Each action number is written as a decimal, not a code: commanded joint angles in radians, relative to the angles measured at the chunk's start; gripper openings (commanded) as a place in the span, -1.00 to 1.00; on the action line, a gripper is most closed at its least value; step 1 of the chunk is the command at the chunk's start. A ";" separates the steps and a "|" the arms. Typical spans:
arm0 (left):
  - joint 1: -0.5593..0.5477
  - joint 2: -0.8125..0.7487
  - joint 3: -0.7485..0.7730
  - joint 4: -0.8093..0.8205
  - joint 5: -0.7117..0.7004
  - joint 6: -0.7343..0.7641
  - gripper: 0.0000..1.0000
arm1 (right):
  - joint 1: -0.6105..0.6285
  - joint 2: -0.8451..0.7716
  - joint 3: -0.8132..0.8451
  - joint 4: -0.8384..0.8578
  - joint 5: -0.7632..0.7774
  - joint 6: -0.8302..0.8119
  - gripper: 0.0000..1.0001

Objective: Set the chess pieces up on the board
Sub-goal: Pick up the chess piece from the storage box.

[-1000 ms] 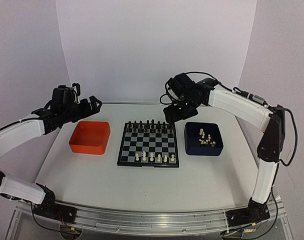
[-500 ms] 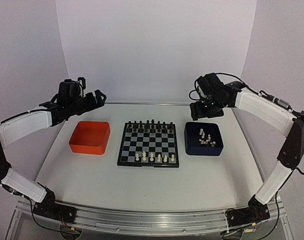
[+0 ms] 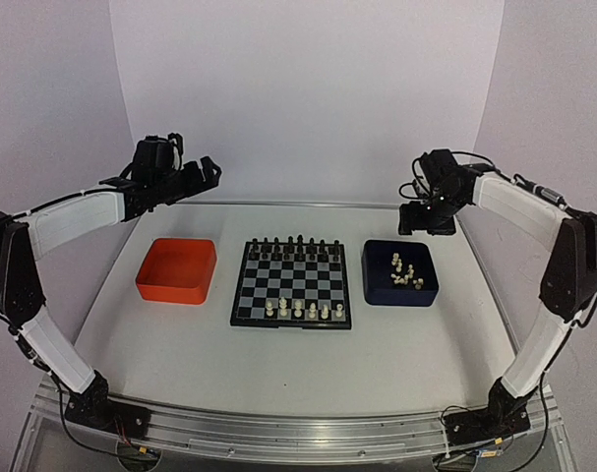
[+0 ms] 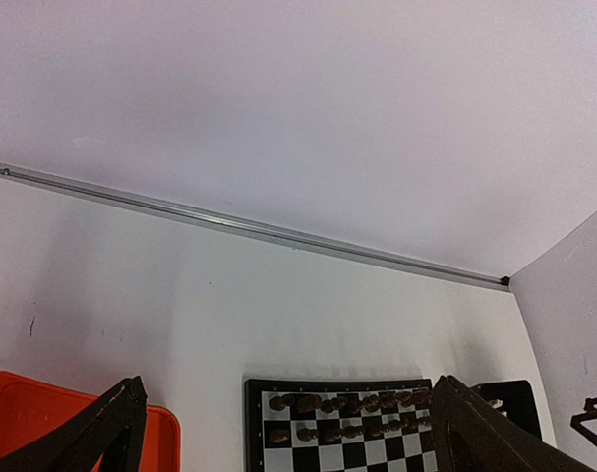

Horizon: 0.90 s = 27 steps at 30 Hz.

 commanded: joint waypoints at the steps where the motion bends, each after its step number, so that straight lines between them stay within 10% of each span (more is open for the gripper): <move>1: 0.007 0.026 0.067 0.007 -0.005 0.035 0.99 | 0.001 0.099 0.049 0.009 -0.112 -0.191 0.59; 27: 0.007 0.124 0.064 0.121 0.060 0.029 0.99 | -0.080 0.435 0.234 0.006 -0.192 -0.532 -0.07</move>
